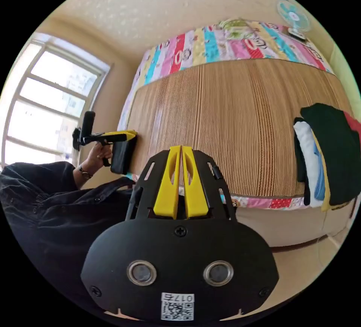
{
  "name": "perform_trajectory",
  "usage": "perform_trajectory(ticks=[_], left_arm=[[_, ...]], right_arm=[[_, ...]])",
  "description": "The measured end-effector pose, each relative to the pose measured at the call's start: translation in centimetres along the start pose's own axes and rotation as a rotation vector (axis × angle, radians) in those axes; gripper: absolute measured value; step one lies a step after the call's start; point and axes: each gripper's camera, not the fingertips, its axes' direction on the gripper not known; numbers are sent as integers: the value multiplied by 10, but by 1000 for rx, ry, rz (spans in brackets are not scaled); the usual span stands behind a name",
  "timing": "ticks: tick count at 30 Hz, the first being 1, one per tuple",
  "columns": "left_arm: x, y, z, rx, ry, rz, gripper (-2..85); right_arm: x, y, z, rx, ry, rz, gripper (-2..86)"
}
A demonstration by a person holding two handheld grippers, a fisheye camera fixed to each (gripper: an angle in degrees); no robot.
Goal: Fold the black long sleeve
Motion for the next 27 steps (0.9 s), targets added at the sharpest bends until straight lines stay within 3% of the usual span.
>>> perform_trajectory(ticks=[3,5,9,13,20,25,27], left_arm=[[65,-41,39,0,23,170,97],[107,-51,65,5,34,264,93],[189,-46,121,56,82,411,70],[237,-24,161,155,65,502,10],[251,-15,191,312,-139,489,-9],[234,-2,195,500,-1,351,-9],[230,10,199,545,-21,297,-8]], right_arm=[[24,62,-82,391,-87,60,2],[36,95,-116,551,-96,56,2],[69,147,-165,688,15,61,2],[98,170,-188,649,173,31,4],[166,157,-240,350,561,17,11],[234,139,-283,331,484,75,54],[275,124,-283,282,351,144,94]])
